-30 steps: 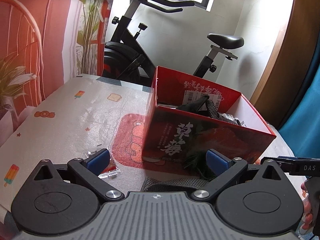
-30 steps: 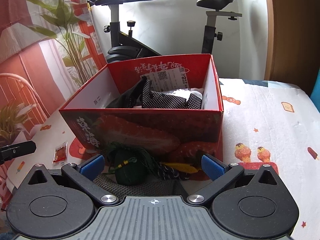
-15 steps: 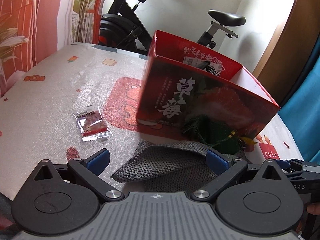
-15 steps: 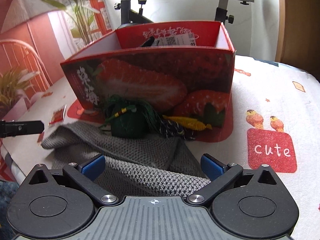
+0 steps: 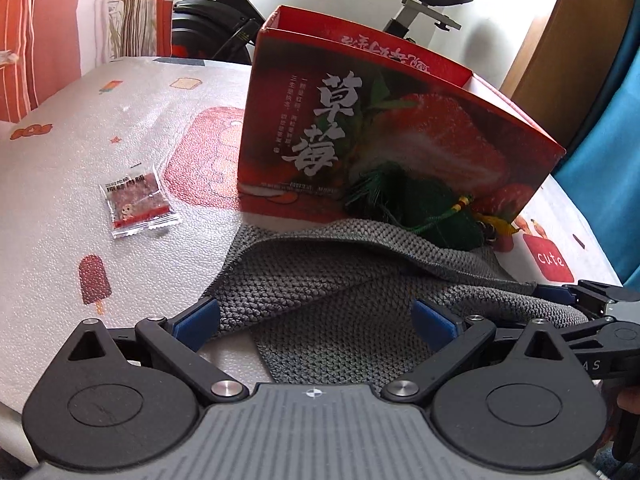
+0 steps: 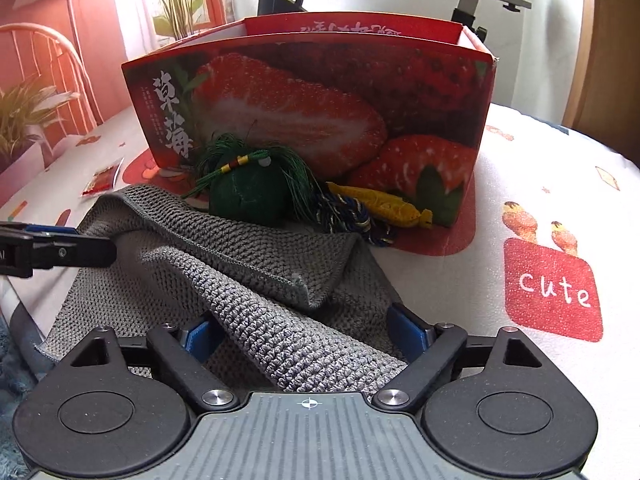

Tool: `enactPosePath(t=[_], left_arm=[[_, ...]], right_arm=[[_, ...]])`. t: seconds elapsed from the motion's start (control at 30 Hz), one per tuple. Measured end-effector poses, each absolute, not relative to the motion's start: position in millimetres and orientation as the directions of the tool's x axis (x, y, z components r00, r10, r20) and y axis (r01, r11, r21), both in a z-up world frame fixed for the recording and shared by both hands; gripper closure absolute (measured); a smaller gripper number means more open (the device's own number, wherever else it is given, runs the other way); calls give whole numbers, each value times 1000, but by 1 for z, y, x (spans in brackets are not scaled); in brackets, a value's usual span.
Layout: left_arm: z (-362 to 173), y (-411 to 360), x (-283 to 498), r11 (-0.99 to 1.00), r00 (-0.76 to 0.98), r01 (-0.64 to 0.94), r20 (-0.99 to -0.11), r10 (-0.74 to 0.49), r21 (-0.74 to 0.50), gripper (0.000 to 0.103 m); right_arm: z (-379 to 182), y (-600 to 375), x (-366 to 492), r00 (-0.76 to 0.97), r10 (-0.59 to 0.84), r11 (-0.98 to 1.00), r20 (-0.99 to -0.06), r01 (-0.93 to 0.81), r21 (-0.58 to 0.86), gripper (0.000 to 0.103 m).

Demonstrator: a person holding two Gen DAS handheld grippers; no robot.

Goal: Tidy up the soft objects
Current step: 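Lower both tools onto the grey knit cloth and close them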

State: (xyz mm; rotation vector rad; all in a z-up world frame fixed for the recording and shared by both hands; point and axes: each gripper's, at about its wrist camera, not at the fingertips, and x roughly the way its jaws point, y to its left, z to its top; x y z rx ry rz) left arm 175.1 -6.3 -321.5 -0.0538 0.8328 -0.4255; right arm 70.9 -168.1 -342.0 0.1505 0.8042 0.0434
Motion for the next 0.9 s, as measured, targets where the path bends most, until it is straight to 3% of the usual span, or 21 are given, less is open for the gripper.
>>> enactPosePath(t=[0.3,0.57,0.9], left_arm=[[-325,-7,171,922,600,352,-718,-354,-161,1],[-327,-13,168,936,621,349,-737,-267,-46,3],[-330,-22,162,920,627,390,-743,-232,41,1]], right_arm=[[-339,-169,68,685,111,985,-720,18,169,18],[-336,-170,67,680,110,985,-725,25,172,31],[-338,-170,67,681,103,986,-725,28,166,35]])
